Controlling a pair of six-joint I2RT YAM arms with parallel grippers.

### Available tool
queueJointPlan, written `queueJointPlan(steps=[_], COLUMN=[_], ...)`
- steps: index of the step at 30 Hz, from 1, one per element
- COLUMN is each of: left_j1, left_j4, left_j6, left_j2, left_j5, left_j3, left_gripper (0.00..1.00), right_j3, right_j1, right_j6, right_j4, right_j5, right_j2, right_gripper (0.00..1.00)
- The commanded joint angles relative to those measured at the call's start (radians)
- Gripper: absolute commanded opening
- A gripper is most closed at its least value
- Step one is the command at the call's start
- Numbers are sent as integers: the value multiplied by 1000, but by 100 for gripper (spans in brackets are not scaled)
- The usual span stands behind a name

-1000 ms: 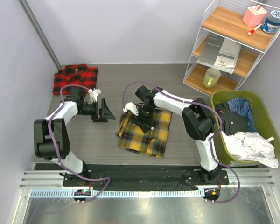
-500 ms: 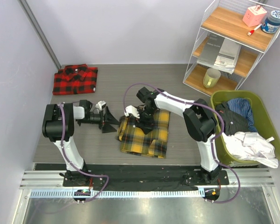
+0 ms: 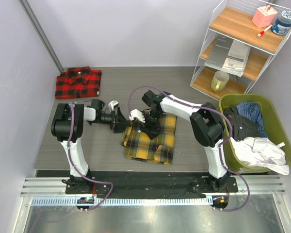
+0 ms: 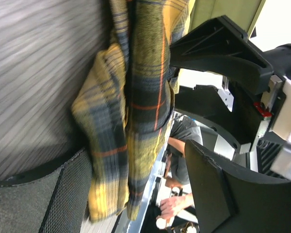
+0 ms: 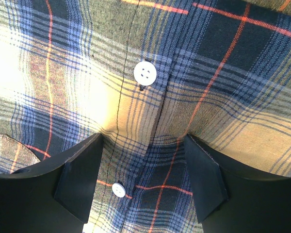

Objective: Fold and stack the long sleeve shirts
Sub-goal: Fold the shirt

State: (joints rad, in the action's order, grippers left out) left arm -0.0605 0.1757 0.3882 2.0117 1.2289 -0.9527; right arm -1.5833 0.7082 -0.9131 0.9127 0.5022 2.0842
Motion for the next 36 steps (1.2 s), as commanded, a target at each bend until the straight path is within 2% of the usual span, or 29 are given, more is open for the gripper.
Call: queueJointPlan(steps=[1, 3, 8, 13, 16, 19, 22, 23, 24, 25, 26, 27, 28, 30, 31, 32, 33, 34, 36], left_j1=[-47, -50, -64, -156, -185, -185, -176, -170, -154, -145, -133, -128, -128, -127, -125, -125, -124, -127, -140], left_j4=[-21, -41, -58, -85, -165, -208, -179, -129, -60, 102, 207, 310, 490, 650, 770, 824, 870, 953, 1065], left_j6=[32, 78, 87, 109, 182, 222, 221, 183, 146, 99, -8, -75, -128, -254, -284, -316, -363, -383, -486], left_j2=[93, 111, 105, 67, 53, 56, 30, 10, 2, -4, -13, -14, -16, -19, -22, -25, -30, -30, -19], left_j5=[-193, -195, -195, -195, -212, -216, -229, -245, -264, -314, -353, -388, -429, -596, -646, -755, -808, -857, -1023], left_j3=[22, 20, 28, 35, 69, 83, 63, 48, -13, -49, -107, -160, -276, -395, -520, -581, -654, -795, -964], left_gripper=[74, 72, 70, 69, 65, 59, 38, 24, 16, 8, 0, 0, 0, 0, 0, 0, 0, 0, 0], right_j3=[-18, -27, -40, -50, -44, -35, -32, -37, -38, -38, -47, -55, -61, -73, -75, -69, -61, -52, -6], right_j1=[-3, -10, -16, -16, -16, -18, -18, -18, -29, -38, -47, -76, -94, -159, -182, -211, -235, -293, -341], right_j6=[0, 6, 17, 33, 36, 42, 63, 72, 86, 101, 150, 186, 221, 340, 389, 436, 515, 551, 633], right_j4=[0, 0, -1, -5, -9, -14, -18, -18, -20, -20, -20, -21, -21, -23, -26, -31, -40, -49, -72], right_j5=[9, 15, 22, 32, 33, 36, 39, 38, 39, 41, 47, 52, 58, 96, 116, 134, 177, 197, 241], right_j2=[65, 77, 89, 100, 97, 91, 80, 68, 59, 50, 37, 18, 4, -44, -64, -81, -123, -142, -185], right_gripper=[73, 73, 73, 73, 74, 74, 75, 76, 77, 79, 80, 82, 85, 90, 96, 97, 98, 99, 100])
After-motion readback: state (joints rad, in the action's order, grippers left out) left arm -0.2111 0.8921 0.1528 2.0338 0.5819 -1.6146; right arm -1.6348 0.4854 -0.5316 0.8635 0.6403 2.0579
